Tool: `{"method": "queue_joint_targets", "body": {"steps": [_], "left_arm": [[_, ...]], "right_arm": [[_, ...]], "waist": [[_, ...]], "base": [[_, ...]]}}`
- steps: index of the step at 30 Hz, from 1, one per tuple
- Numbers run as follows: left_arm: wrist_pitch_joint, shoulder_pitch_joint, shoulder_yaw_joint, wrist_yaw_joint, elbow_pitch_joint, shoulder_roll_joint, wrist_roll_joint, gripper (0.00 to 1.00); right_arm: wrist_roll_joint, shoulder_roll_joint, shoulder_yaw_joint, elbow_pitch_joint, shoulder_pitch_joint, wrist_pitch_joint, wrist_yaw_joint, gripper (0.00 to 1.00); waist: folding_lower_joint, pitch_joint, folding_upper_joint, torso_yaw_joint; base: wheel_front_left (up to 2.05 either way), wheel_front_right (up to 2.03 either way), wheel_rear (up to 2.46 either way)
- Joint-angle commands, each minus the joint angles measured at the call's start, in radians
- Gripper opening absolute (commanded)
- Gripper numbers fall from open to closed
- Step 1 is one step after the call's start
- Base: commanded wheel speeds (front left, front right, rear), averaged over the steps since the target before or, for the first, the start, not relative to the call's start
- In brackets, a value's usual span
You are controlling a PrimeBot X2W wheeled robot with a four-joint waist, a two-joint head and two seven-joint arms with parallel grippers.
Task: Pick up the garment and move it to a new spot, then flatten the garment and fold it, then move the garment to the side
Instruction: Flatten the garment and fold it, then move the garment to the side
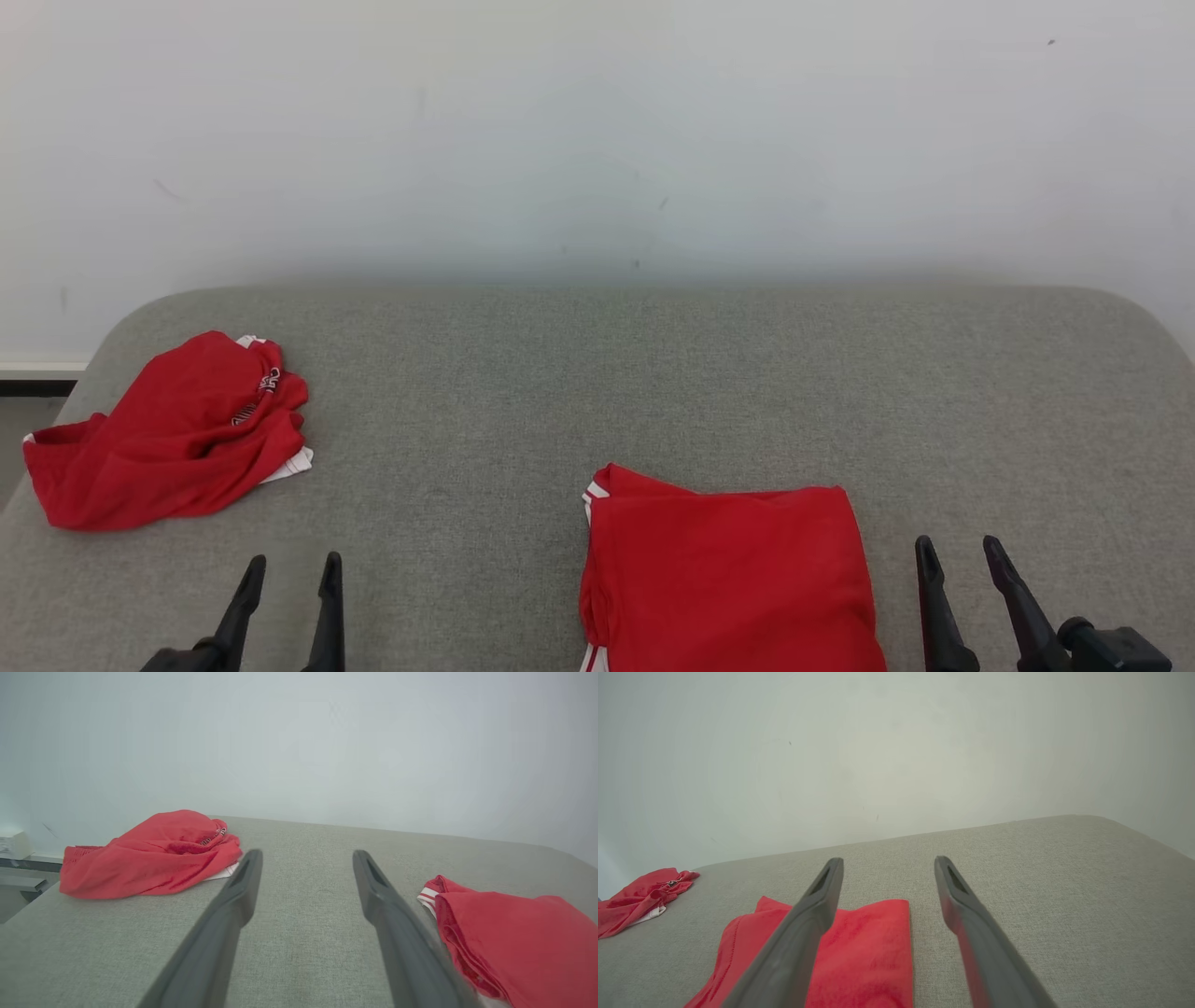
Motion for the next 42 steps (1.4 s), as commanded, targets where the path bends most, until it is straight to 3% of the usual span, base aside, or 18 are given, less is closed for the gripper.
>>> {"method": "queue_joint_targets", "body": {"steps": [1, 14, 30, 42], "left_arm": [[-0.001, 0.016, 0.017, -0.004, -0.001, 0.003, 0.013, 1.0], [-0.001, 0.052, 0.08, -0.042, 0.035, -0.025, 0.095, 1.0], [-0.001, 0.034, 0.113, -0.076, 0.05, -0.053, 0.136, 1.0], [-0.001, 0.001, 0.104, -0.093, 0.059, -0.082, 0.148, 1.0]], "right_arm": [[-0.01, -0.006, -0.001, -0.005, 0.017, -0.001, -0.002, 1.0], [-0.048, -0.004, -0.026, -0.032, 0.096, 0.006, -0.002, 1.0], [-0.056, -0.013, -0.012, 0.008, 0.054, 0.032, -0.002, 1.0], [-0.078, -0.04, 0.044, 0.224, -0.138, 0.112, -0.002, 1.0]], "waist": [[0.0, -0.008, 0.0, 0.002], [0.0, -0.026, 0.0, -0.019], [0.0, -0.011, 0.0, -0.007], [0.0, 0.047, 0.0, 0.056]], "base": [[0.0, 0.0, 0.0], [0.0, 0.0, 0.0], [0.0, 0.0, 0.0], [0.0, 0.0, 0.0]]}}
